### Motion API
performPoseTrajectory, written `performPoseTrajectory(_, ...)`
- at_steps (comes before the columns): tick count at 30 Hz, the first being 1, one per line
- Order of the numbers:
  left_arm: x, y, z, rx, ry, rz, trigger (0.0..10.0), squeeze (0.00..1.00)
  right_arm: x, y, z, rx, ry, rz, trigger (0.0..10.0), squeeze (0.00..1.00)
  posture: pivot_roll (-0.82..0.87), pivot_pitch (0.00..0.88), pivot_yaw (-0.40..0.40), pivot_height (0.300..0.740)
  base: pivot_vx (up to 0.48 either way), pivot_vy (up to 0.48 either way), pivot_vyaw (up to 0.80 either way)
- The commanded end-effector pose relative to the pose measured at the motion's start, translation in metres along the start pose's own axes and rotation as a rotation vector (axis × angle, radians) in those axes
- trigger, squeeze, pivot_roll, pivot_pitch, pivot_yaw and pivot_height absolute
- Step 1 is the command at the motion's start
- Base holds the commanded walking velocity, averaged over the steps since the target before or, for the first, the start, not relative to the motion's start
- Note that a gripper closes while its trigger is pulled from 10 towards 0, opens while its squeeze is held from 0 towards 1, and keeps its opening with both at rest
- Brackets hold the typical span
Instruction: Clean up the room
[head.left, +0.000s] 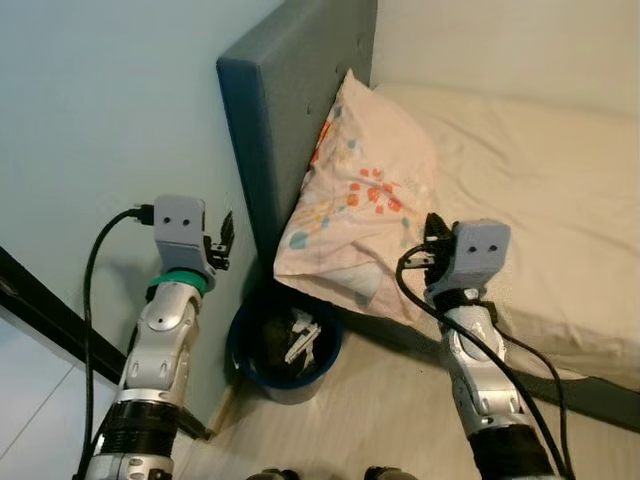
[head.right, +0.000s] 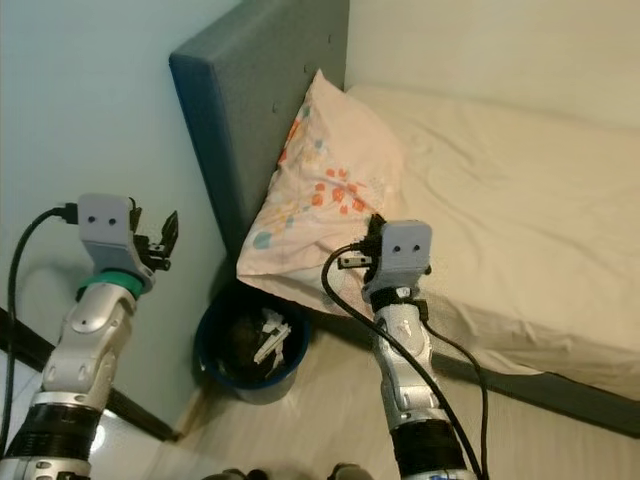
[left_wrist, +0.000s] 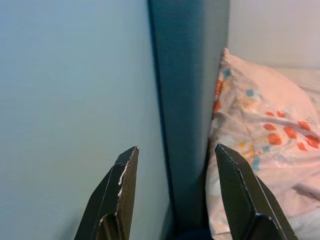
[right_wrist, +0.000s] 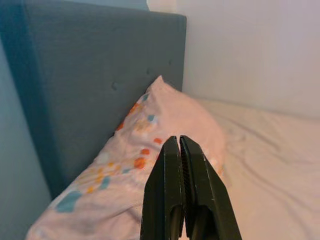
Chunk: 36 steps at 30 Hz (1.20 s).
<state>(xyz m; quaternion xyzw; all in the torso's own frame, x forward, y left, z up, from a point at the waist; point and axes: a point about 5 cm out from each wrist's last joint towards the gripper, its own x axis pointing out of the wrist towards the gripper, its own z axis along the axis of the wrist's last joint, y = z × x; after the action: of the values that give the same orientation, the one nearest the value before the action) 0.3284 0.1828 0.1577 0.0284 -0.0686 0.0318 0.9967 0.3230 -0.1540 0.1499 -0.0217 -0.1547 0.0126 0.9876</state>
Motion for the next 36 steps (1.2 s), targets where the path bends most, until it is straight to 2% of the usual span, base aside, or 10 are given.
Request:
performPoseTrajectory(1, -0.005, 0.011, -0.009, 0.003, 0.028, 0.037, 10.0, 0.00, 0.000, 0.003, -0.006, 0.009, 0.017, 0.013, 10.0, 0.00, -0.04, 0.000, 0.044, 0.740, 0.000, 0.000, 0.00)
performPoseTrajectory(6, -0.010, 0.027, -0.018, -0.002, 0.044, 0.115, 10.0, 0.00, 0.001, 0.020, -0.007, 0.016, 0.009, 0.056, 10.0, 0.00, -0.04, 0.000, 0.047, 0.740, 0.000, 0.000, 0.00)
performPoseTrajectory(11, -0.010, 0.027, -0.015, -0.003, 0.035, 0.118, 10.0, 0.00, -0.008, 0.027, -0.012, 0.029, 0.028, 0.078, 10.0, 0.00, -0.03, 0.000, 0.036, 0.740, 0.000, 0.000, 0.00)
performPoseTrajectory(16, -0.012, 0.026, -0.011, 0.008, 0.020, 0.116, 10.0, 0.00, -0.011, 0.026, -0.014, 0.034, 0.042, 0.084, 10.0, 0.00, -0.02, 0.005, 0.030, 0.740, 0.000, 0.000, 0.00)
performPoseTrajectory(20, -0.018, 0.015, -0.013, -0.001, 0.035, 0.082, 10.0, 0.00, -0.002, 0.013, -0.011, 0.056, 0.036, 0.040, 10.0, 0.00, 0.00, 0.016, 0.043, 0.740, 0.000, 0.000, 0.00)
performPoseTrajectory(23, -0.018, 0.008, -0.011, 0.017, 0.021, 0.064, 10.0, 0.00, 0.000, 0.011, -0.013, 0.029, 0.038, 0.053, 10.0, 0.00, 0.00, 0.038, 0.033, 0.740, 0.000, 0.000, 0.00)
performPoseTrajectory(27, -0.018, 0.008, -0.014, 0.040, 0.031, 0.038, 10.0, 0.00, 0.004, 0.017, -0.005, 0.035, 0.005, 0.061, 10.0, 0.00, -0.01, 0.036, 0.054, 0.740, 0.000, 0.000, 0.00)
performPoseTrajectory(32, -0.014, 0.005, -0.008, 0.050, 0.013, 0.030, 10.0, 0.00, 0.001, 0.016, -0.011, 0.010, 0.035, 0.061, 10.0, 0.00, 0.00, 0.049, 0.050, 0.740, 0.000, 0.000, 0.00)
performPoseTrajectory(33, -0.015, 0.003, -0.006, 0.024, 0.021, 0.031, 10.0, 0.00, 0.000, 0.016, -0.008, 0.008, 0.024, 0.065, 10.0, 0.00, -0.01, 0.070, 0.061, 0.740, 0.000, 0.000, 0.00)
performPoseTrajectory(36, -0.015, 0.001, -0.006, 0.015, 0.018, 0.002, 10.0, 0.00, -0.001, 0.022, -0.005, 0.007, 0.002, 0.078, 10.0, 0.00, -0.01, 0.057, 0.057, 0.740, 0.000, 0.000, 0.00)
